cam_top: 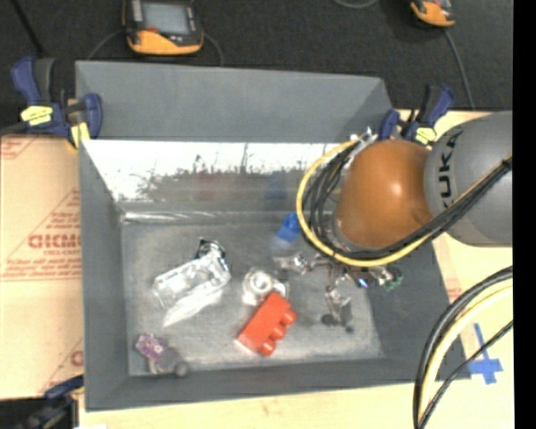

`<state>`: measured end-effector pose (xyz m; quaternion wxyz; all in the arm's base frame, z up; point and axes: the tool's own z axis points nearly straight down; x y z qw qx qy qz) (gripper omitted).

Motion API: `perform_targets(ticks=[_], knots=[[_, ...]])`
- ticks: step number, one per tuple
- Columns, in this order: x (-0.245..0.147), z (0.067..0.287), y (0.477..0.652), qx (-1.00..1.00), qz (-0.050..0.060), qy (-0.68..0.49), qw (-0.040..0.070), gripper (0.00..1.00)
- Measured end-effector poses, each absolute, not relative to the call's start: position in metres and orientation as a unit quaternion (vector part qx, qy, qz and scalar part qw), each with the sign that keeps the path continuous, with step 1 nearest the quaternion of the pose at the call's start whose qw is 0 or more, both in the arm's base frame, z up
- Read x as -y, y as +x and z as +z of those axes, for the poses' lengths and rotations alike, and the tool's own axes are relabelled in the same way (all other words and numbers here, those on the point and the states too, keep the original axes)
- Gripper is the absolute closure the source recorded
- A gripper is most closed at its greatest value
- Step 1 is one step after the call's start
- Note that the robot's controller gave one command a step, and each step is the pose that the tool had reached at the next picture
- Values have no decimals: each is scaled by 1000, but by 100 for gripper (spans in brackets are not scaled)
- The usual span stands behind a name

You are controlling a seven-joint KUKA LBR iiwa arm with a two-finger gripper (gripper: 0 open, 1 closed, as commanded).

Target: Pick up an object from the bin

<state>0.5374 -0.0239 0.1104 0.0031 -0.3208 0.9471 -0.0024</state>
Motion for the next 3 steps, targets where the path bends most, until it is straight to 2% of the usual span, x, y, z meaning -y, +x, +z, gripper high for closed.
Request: perform_targets(ticks=[1, 2, 3], knots=[[-35, 71, 513, -927, 1, -375, 4, 0], [-32, 72, 514, -927, -1, -374, 4, 100], [-19, 295, 531, -930, -2, -369, 6, 100]])
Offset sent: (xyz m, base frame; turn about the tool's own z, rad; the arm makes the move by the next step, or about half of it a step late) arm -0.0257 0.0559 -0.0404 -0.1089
